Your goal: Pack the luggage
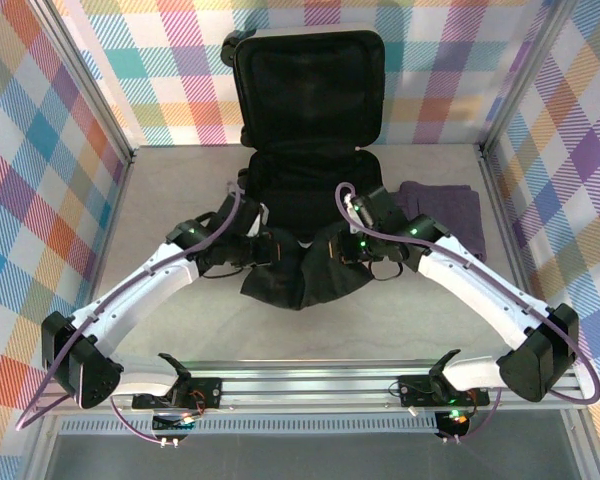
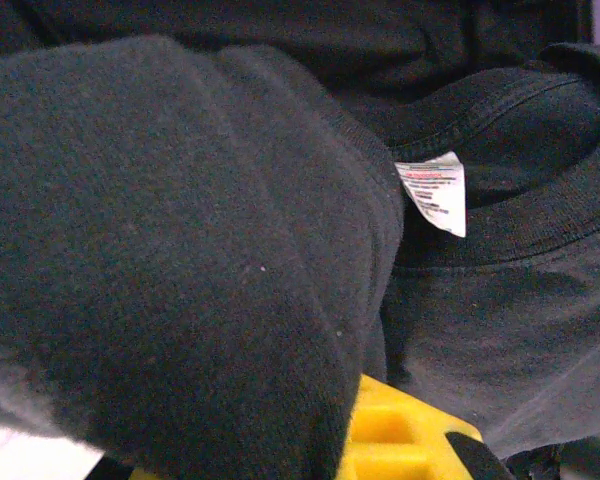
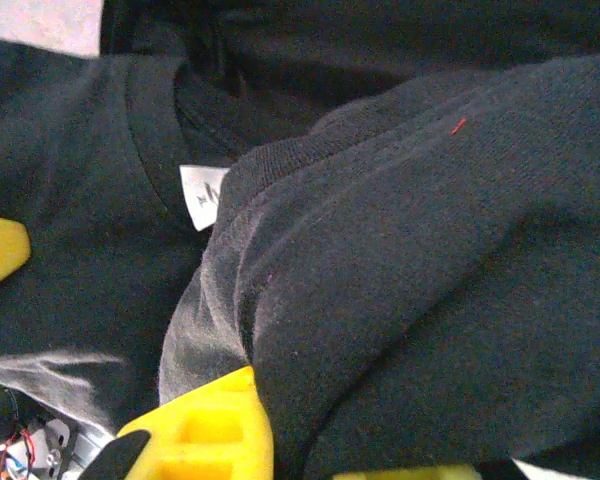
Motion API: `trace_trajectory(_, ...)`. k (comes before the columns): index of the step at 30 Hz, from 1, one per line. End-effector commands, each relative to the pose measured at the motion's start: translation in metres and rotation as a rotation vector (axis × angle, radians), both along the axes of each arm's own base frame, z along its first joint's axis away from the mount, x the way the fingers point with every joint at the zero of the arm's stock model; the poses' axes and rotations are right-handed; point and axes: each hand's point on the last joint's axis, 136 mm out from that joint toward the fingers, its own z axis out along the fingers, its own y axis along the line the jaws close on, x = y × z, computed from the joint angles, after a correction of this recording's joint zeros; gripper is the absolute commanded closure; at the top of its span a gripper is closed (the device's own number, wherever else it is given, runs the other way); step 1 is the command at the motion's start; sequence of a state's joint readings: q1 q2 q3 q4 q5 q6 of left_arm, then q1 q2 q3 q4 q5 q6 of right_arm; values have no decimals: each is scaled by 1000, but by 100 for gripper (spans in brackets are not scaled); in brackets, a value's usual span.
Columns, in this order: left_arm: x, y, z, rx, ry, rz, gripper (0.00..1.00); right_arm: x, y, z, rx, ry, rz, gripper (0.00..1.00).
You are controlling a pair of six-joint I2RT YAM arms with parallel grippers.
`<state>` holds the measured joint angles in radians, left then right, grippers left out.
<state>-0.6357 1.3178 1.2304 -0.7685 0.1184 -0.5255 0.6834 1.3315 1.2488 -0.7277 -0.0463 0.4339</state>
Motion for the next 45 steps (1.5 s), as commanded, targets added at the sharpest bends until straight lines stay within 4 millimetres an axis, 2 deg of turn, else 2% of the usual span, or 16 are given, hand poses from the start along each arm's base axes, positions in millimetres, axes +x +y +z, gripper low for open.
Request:
trace_trajectory(1, 13, -1, 19, 4, -29, -27, 100, 14, 1, 23, 18, -57, 16, 100)
trace_trajectory(6, 54, -4, 33, -11, -79, 0, 100, 41, -1, 40, 41, -95, 8, 100)
trace_trajectory(10, 93, 1, 39, 0, -129, 41, 100, 73, -6, 49, 75, -107, -3, 100)
trace_trajectory(16, 150, 1, 39, 38, -188, 69, 100, 125, -9, 43, 70, -87, 4, 100)
trace_trajectory(20, 180, -6, 26, 20, -203, 79, 100, 153, -12, 21, 63, -40, -8, 100)
trace_trajectory(29, 225, -5, -38, 45, -159, 123, 100, 199, -19, -35, 80, 57, -37, 100)
trace_trajectory(36, 241, 7, -73, 75, -114, 165, 100, 218, -20, -72, 58, 126, -57, 97)
trace_trajectory(38, 242, 13, -78, 87, -101, 175, 100, 221, -22, -80, 51, 141, -70, 90)
trace_trajectory(41, 242, 20, -84, 109, -75, 187, 72, 225, -28, -88, 25, 154, -96, 76)
trace_trajectory(43, 240, 24, -83, 131, -60, 188, 58, 226, -31, -86, 8, 150, -102, 70)
trace_trajectory(45, 238, 26, -75, 144, -63, 186, 47, 226, -35, -81, -7, 135, -112, 62)
